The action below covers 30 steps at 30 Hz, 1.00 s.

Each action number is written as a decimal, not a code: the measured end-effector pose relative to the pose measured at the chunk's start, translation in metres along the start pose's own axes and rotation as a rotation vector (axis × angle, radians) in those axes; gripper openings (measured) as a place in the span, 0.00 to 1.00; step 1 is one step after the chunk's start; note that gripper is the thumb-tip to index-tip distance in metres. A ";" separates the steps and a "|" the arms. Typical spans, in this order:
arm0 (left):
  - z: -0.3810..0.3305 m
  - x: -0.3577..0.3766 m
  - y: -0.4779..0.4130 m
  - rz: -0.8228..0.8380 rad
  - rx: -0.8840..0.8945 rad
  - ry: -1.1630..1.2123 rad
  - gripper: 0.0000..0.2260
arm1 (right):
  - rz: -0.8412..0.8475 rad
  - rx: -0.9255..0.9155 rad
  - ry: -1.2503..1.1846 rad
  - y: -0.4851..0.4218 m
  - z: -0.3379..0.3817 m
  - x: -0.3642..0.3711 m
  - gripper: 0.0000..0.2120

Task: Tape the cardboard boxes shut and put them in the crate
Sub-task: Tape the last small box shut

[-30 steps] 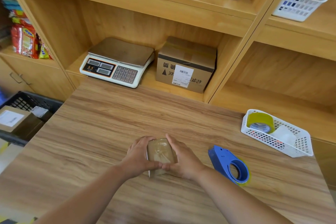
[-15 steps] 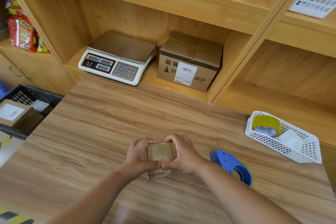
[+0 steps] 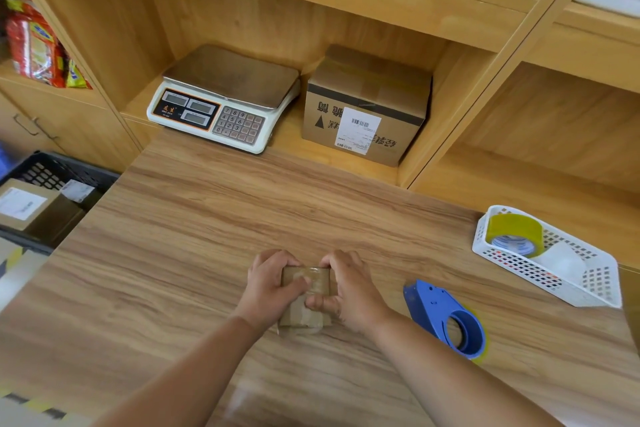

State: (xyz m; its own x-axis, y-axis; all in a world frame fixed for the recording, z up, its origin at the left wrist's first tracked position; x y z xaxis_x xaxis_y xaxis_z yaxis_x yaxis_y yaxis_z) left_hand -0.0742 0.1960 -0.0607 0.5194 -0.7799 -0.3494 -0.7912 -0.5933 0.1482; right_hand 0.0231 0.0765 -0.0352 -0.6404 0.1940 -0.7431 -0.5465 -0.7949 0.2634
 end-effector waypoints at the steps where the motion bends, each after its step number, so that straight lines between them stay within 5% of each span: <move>1: 0.000 0.000 0.000 -0.002 0.002 -0.003 0.12 | -0.012 -0.007 -0.004 0.000 0.001 0.000 0.39; 7: 0.004 0.000 -0.004 -0.077 0.040 0.033 0.06 | -0.060 -0.065 0.015 -0.003 0.013 -0.008 0.28; 11: 0.000 -0.003 -0.004 -0.093 0.052 -0.019 0.09 | -0.180 -0.065 0.002 -0.012 0.012 -0.007 0.22; 21: -0.004 -0.005 -0.002 -0.069 0.040 -0.099 0.15 | -0.173 0.021 -0.141 -0.018 0.000 0.002 0.15; 30: -0.005 -0.004 0.000 -0.075 0.060 -0.106 0.10 | 0.005 0.079 -0.061 0.005 -0.015 0.008 0.32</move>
State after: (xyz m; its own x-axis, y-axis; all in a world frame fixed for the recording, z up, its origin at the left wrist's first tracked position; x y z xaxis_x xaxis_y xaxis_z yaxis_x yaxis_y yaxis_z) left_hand -0.0743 0.1983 -0.0545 0.5436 -0.7063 -0.4534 -0.7708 -0.6339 0.0635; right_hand 0.0232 0.0651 -0.0489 -0.6733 0.2268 -0.7037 -0.5829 -0.7483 0.3166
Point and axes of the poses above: each hand's wrist, its own y-axis away from the middle knuckle, its own x-axis out of the palm, z = x × y, the point moved 6 cm from there along -y, towards the middle knuckle, and after that the axes turned 2 degrees about y, right-handed, at the moved point
